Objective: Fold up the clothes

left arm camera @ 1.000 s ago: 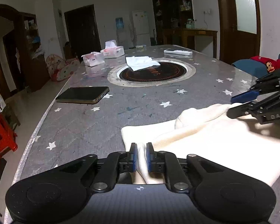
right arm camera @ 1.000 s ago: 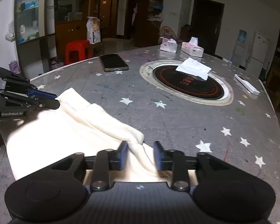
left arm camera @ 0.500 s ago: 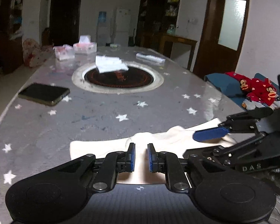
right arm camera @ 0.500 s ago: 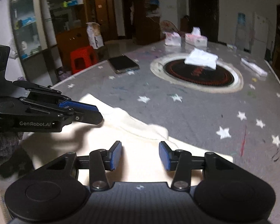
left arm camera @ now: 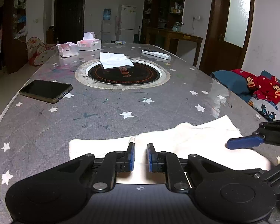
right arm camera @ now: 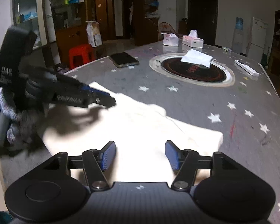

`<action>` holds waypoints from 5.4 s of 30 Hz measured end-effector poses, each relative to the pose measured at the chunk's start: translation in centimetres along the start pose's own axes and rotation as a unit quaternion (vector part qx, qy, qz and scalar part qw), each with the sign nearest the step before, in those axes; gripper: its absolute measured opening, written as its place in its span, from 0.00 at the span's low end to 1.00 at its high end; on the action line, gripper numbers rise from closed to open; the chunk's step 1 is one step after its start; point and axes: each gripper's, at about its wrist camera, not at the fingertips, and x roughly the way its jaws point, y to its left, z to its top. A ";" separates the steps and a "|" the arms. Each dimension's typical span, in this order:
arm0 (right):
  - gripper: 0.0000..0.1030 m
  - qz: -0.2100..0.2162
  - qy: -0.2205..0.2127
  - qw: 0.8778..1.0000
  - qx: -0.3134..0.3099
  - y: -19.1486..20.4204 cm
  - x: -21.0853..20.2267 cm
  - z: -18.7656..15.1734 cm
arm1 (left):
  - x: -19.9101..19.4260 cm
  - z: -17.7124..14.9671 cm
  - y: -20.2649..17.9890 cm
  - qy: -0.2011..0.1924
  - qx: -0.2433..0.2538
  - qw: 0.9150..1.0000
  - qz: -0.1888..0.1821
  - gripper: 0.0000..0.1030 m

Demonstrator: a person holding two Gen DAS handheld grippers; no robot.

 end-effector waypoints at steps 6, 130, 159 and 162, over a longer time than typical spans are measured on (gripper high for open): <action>0.73 0.000 -0.019 1.000 -0.003 0.6 -2.0 -0.6 | -0.7 -0.1 -0.5 -0.006 0.007 1.000 0.004 0.21; 1.00 -0.112 0.006 0.985 -0.132 0.2 5.2 5.1 | -6.6 -6.9 -1.5 -0.041 -0.055 0.997 -0.037 1.00; 1.00 -0.036 0.008 0.987 -0.158 4.1 8.0 8.5 | -6.5 -7.0 -1.4 -0.042 -0.060 0.997 -0.037 1.00; 1.00 -0.052 -0.007 0.988 -0.145 3.2 5.4 8.0 | -6.5 -7.0 -1.3 -0.043 -0.060 0.996 -0.039 1.00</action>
